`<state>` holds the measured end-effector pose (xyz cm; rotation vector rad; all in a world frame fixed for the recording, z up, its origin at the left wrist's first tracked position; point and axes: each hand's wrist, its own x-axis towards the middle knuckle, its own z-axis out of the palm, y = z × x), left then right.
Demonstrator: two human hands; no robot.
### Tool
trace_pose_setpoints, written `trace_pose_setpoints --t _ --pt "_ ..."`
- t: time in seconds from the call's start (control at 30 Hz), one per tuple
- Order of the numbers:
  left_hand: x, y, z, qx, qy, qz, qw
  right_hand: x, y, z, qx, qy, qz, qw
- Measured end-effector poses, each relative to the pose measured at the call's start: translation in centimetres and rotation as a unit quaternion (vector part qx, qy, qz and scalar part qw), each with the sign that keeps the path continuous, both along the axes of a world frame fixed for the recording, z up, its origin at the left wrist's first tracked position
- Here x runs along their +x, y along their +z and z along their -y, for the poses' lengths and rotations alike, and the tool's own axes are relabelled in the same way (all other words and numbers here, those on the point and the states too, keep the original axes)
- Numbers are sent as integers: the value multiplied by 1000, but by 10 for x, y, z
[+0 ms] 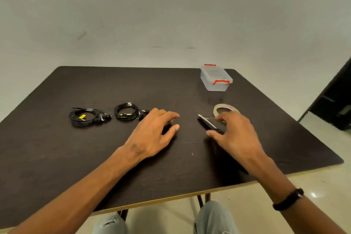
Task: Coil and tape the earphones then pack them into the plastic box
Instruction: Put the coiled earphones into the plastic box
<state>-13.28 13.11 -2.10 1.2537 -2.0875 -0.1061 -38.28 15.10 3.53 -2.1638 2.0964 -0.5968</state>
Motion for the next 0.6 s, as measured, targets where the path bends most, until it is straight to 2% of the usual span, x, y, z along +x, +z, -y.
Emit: trace_pose_setpoints --t 0.07,0.23,0.3,0.37,0.47,0.6 --pt "-10 -2 0 28 -2 2 1000 -14 0 -7 58 -34 13 998" --pt "-64 16 22 100 26 -85 991 -35 -2 -13 93 -42 54 993" --pt "-91 28 38 160 24 -79 984 -41 -4 -14 87 -18 50 995" --pt "-116 36 52 196 18 -35 980 -45 -5 -14 79 11 45 996" --pt "-143 33 66 191 43 34 980 -49 -6 -15 66 43 33 996" --pt "-147 24 72 172 63 4 983 -62 -6 -25 50 18 14 998"
